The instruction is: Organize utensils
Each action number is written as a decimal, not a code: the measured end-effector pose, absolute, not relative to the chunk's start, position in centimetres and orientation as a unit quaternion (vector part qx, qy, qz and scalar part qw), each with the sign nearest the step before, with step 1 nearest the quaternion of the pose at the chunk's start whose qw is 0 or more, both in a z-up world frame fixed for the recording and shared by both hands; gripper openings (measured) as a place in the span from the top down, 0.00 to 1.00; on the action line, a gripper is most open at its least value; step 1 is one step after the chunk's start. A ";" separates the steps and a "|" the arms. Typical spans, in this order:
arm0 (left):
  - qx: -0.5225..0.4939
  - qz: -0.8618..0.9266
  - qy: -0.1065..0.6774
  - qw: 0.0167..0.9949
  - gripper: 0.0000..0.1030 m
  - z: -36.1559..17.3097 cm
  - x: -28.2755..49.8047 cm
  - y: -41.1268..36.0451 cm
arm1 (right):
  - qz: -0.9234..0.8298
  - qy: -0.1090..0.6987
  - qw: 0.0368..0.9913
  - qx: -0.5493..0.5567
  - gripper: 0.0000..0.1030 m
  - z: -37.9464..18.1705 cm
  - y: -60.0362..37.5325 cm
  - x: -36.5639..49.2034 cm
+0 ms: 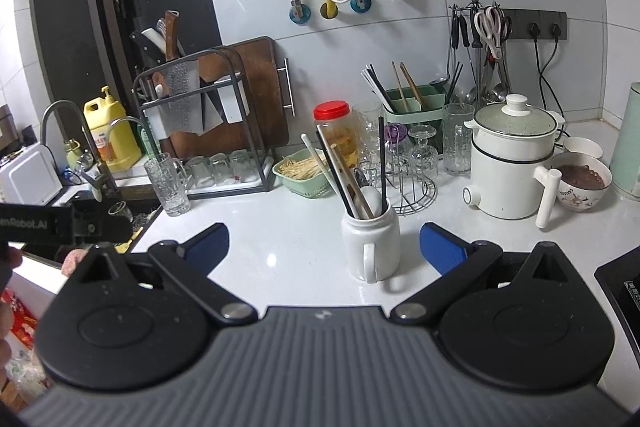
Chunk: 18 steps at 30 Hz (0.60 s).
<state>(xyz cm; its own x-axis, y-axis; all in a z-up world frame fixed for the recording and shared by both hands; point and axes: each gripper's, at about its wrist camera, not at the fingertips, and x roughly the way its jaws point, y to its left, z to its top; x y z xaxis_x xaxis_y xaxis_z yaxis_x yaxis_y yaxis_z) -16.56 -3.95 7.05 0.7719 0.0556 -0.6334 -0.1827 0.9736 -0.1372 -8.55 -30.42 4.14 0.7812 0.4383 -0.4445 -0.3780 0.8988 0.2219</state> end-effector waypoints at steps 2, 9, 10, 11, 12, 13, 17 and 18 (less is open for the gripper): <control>-0.097 0.063 0.331 0.937 0.03 7.1 -16.7 -3.9 | 0.217 0.250 0.942 0.060 0.00 4.1 -30.4 -8.6; -0.097 0.069 0.328 0.937 0.03 7.0 -17.1 -4.1 | 0.216 0.248 0.942 0.062 0.00 4.0 -30.5 -8.8; -0.097 0.069 0.328 0.937 0.03 6.9 -17.2 -4.0 | 0.216 0.247 0.943 0.060 0.00 4.0 -30.5 -8.8; -0.098 0.069 0.328 0.937 0.03 6.9 -17.2 -4.0 | 0.216 0.248 0.943 0.059 0.00 4.0 -30.4 -8.9; -0.099 0.069 0.329 0.937 0.03 6.9 -17.3 -4.0 | 0.216 0.249 0.942 0.058 0.00 4.0 -30.4 -8.9; -0.101 0.068 0.329 0.937 0.03 7.0 -17.4 -3.9 | 0.217 0.247 0.943 0.057 0.00 4.1 -30.4 -9.0; -0.103 0.074 0.322 0.938 0.03 7.3 -17.8 -3.7 | 0.217 0.244 0.944 0.054 0.00 4.2 -30.3 -9.3; -0.104 0.072 0.322 0.938 0.03 7.3 -17.9 -3.7 | 0.217 0.245 0.943 0.055 0.00 4.2 -30.3 -9.3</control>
